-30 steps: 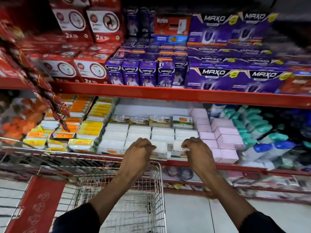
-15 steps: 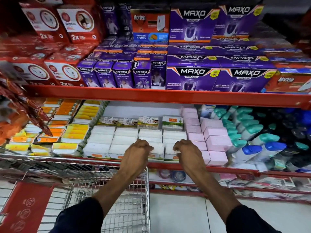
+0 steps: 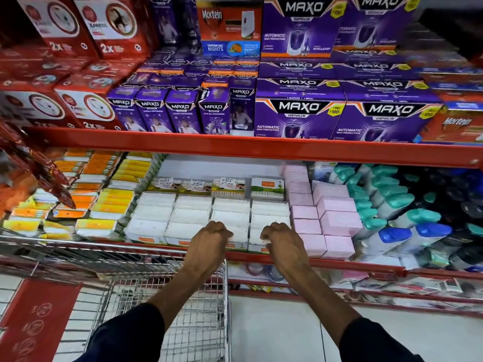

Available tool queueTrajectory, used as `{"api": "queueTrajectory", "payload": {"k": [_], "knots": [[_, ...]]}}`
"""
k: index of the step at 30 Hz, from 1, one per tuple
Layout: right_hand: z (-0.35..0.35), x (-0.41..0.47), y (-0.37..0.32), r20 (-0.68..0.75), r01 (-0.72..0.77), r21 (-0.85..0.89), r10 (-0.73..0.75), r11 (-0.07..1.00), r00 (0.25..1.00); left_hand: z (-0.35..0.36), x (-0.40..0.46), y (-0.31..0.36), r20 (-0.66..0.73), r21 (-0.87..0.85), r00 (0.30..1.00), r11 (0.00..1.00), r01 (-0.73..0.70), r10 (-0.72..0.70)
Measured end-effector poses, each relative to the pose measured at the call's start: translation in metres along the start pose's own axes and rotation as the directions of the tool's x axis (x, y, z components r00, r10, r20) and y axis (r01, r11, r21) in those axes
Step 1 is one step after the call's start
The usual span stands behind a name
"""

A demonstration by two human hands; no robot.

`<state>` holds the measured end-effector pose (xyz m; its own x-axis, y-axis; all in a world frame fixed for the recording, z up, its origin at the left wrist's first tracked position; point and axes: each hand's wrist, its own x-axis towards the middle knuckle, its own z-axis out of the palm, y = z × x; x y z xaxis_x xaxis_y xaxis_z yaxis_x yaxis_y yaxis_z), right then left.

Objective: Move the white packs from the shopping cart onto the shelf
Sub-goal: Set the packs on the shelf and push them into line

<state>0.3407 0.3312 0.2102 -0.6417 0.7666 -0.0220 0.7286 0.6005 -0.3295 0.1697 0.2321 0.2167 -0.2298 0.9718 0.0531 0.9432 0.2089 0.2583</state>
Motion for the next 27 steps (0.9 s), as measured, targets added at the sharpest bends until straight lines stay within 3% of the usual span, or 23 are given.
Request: {"api": "queueTrajectory", "payload": {"k": [27], "knots": [[0.008,-0.013,-0.003,0.021,0.046,-0.083,-0.045,0.995,0.999,0.012,0.001,-0.005,-0.021,-0.024,0.997,0.997,-0.069,0.068]]}}
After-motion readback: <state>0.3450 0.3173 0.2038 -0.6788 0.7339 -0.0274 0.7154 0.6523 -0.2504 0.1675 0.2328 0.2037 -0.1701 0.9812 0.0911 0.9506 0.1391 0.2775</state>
